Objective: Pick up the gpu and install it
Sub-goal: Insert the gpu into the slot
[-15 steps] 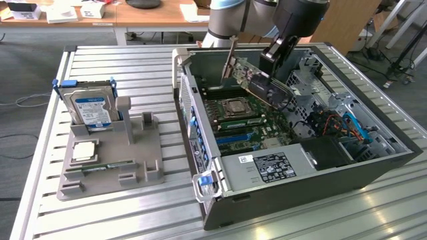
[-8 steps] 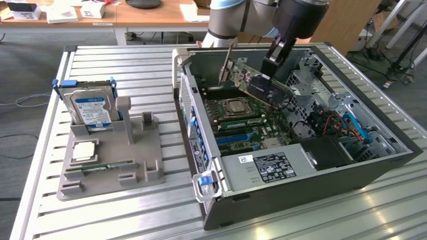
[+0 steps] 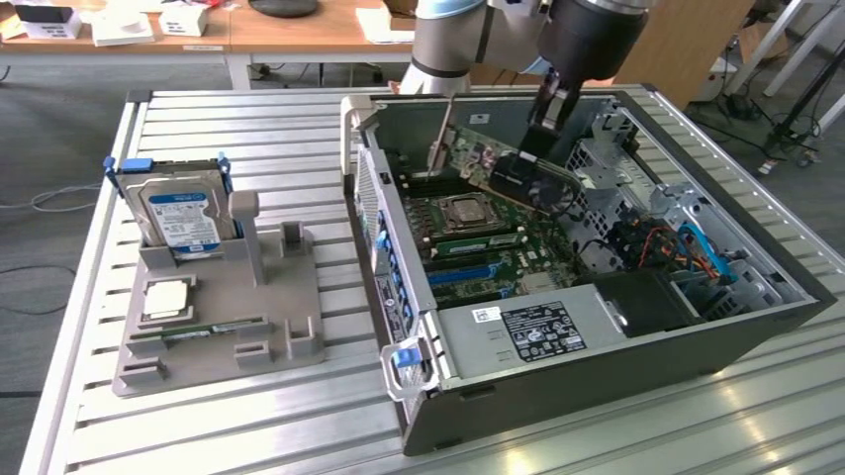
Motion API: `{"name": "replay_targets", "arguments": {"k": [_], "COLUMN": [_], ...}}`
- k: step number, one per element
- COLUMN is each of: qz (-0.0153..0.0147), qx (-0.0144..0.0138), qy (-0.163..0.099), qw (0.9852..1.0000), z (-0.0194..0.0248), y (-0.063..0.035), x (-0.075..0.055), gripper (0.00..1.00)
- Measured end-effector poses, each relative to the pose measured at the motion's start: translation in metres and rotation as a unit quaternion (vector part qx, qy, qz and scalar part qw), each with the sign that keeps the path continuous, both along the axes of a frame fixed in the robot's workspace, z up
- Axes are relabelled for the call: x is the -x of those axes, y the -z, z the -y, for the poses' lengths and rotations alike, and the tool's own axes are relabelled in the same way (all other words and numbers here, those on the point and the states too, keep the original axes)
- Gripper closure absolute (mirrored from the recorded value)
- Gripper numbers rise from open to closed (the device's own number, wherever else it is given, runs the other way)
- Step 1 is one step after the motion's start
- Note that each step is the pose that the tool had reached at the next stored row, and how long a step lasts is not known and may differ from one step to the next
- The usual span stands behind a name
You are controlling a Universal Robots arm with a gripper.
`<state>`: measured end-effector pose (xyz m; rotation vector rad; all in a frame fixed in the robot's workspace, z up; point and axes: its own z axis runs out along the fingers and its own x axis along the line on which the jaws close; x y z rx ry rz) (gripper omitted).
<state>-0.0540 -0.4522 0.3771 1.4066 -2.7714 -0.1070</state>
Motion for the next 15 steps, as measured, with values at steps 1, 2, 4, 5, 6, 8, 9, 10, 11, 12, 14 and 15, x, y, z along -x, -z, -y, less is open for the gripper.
{"name": "replay_targets", "arguments": {"k": [1,2,4,5,6,8,9,10,11,12,14,15], "qz": [0.0000,0.0000,0.0000,0.0000,0.0000,0.0000,0.0000,0.0000,0.0000,0.0000,0.0000,0.0000], "qx": [0.0000,0.0000,-0.0001,-0.0001,0.0000,0.0000,0.0000,0.0000,-0.0001,0.0000,-0.0001,-0.0002], "qy": [-0.010,-0.019,-0.035,-0.040,-0.043,-0.043,-0.043,-0.043,-0.043,-0.043,-0.051,-0.059], "qw": [1.0000,0.9998,0.9994,0.9992,0.9991,0.9991,0.9991,0.9991,0.9991,0.9991,0.9987,0.9983], "z": [0.0000,0.0000,0.0000,0.0000,0.0000,0.0000,0.0000,0.0000,0.0000,0.0000,0.0000,-0.0001], "y": [0.0004,0.0007,0.0012,0.0013,0.0013,0.0013,0.0013,0.0013,0.0013,0.0013,0.0015,0.0016], "x": [0.0000,0.0000,0.0000,0.0000,0.0000,-0.0001,-0.0001,-0.0001,-0.0001,-0.0001,-0.0001,-0.0001], "gripper": [0.73,0.73,0.73,0.73,0.73,0.73,0.73,0.73,0.73,0.73,0.73,0.73]}}
